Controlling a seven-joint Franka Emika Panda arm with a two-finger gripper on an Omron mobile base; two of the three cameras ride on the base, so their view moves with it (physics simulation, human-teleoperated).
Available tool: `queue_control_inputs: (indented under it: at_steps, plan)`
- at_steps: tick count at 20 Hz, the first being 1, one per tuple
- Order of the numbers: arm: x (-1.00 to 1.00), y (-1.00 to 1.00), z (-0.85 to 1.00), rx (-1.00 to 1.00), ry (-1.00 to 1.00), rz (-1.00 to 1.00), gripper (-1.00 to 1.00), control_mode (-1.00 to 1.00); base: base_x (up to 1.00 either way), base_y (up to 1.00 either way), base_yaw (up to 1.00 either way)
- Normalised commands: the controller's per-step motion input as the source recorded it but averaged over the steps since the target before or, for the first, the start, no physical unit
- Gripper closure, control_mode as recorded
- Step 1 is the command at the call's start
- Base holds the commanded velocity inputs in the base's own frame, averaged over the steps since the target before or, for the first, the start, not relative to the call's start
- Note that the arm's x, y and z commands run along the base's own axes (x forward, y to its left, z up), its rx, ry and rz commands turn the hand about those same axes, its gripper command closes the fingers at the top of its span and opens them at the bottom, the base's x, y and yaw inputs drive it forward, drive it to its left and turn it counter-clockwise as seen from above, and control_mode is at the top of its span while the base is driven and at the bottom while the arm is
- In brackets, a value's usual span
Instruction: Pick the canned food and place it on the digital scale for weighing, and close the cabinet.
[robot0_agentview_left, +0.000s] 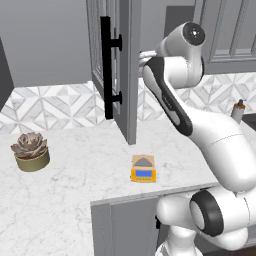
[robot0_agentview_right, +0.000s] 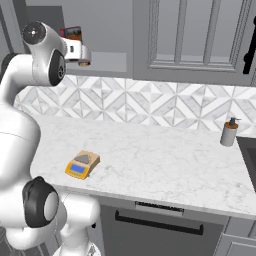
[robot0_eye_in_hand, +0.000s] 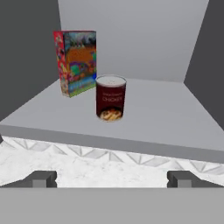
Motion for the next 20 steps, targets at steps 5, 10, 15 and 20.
queue_control_inputs:
  at_steps: [5, 10, 15, 20]
  plan:
    - [0.27, 0.00, 0.00, 0.00, 0.00, 0.00, -1.00, -1.00, 0.00, 0.00, 0.00]
    - [0.20, 0.03, 0.00, 0.00, 0.00, 0.00, -1.00, -1.00, 0.00, 0.00, 0.00]
    - [0.23, 0.09, 0.00, 0.00, 0.01, 0.00, -1.00, -1.00, 0.00, 0.00, 0.00]
    - [0.33, 0.06, 0.07, 0.00, 0.00, 0.00, -1.00, -1.00, 0.00, 0.00, 0.00]
